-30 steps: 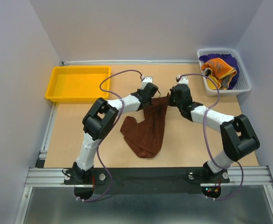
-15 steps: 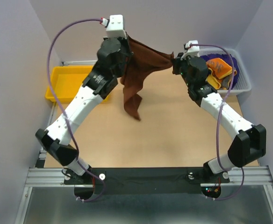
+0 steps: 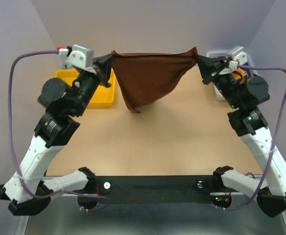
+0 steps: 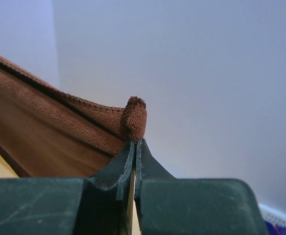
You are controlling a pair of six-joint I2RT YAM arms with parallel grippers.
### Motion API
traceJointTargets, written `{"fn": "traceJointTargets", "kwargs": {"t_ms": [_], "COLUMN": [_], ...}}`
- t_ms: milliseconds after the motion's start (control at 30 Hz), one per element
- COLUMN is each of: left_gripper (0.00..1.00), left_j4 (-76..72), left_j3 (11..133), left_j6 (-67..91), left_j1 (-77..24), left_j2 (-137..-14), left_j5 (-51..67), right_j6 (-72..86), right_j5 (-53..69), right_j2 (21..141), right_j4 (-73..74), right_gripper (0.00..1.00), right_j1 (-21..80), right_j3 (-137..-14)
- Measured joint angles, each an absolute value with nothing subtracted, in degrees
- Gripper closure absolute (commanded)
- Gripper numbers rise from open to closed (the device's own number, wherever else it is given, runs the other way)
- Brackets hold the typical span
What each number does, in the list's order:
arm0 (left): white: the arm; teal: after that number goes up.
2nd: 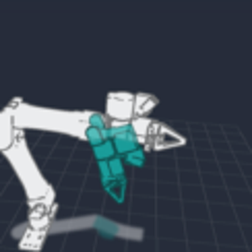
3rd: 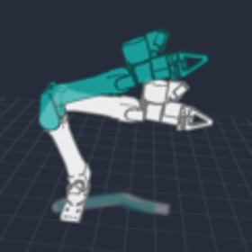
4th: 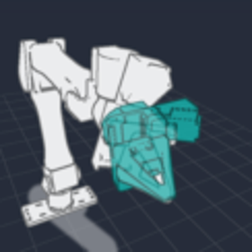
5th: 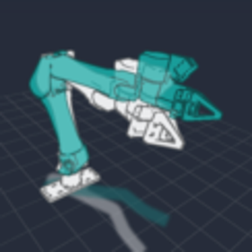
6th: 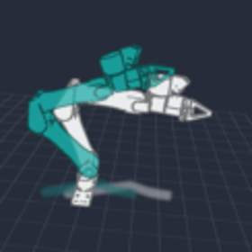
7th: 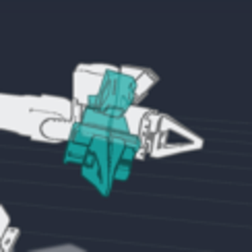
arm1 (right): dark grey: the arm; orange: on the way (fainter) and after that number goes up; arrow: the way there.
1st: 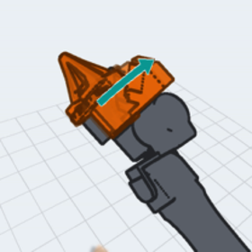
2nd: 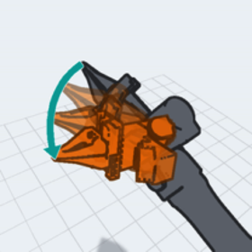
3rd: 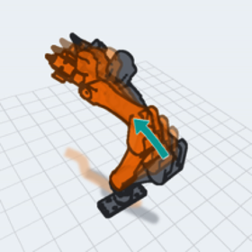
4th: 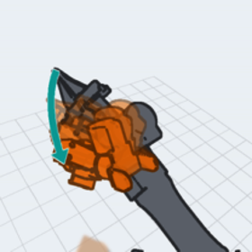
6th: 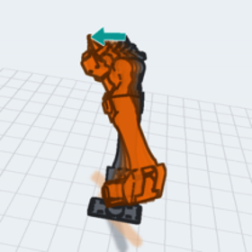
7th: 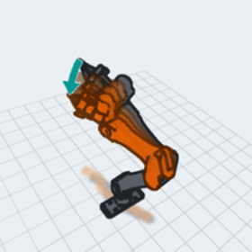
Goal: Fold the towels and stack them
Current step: Flatten out the crumpled towel
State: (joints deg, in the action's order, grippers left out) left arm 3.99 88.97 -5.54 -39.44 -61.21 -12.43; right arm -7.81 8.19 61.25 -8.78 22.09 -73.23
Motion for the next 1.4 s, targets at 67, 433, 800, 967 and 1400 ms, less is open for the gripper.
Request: {"fn": "traceJointTargets", "kwargs": {"t_ms": [67, 433, 800, 967, 1400], "left_gripper": [1.0, 1.0, 1.0, 1.0, 1.0], "left_j4": [4.8, 8.64, 1.15, -0.38, -4.05], "left_j3": [88.44, 93.47, 83.35, 85.38, 104.64], "left_j6": [-5.45, -2.63, 5.13, 6.7, 4.69], "left_j1": [-39.66, -39.77, -26.57, -22.2, -20.69], "left_j2": [-57.25, -55.77, -82.83, -104.71, -121.45], "left_j5": [-8.64, -3.2, -17.47, -17.26, -13.54], "right_j6": [-8.16, -5.93, -7.86, -7.77, -9.28], "right_j5": [11.27, 16.6, -0.14, -1.26, 0.01], "right_j2": [57.78, 56.18, 82.41, 99.02, 117.51], "right_j4": [-7.55, -3.77, -4.47, -6.9, -23.09], "right_gripper": [0.99, 1.0, 0.99, 1.0, 0.99], "right_j1": [22.11, 22.2, 21.34, 19.97, 16.08], "right_j3": [-73.36, -78.54, -75.48, -75.26, -78.61]}}
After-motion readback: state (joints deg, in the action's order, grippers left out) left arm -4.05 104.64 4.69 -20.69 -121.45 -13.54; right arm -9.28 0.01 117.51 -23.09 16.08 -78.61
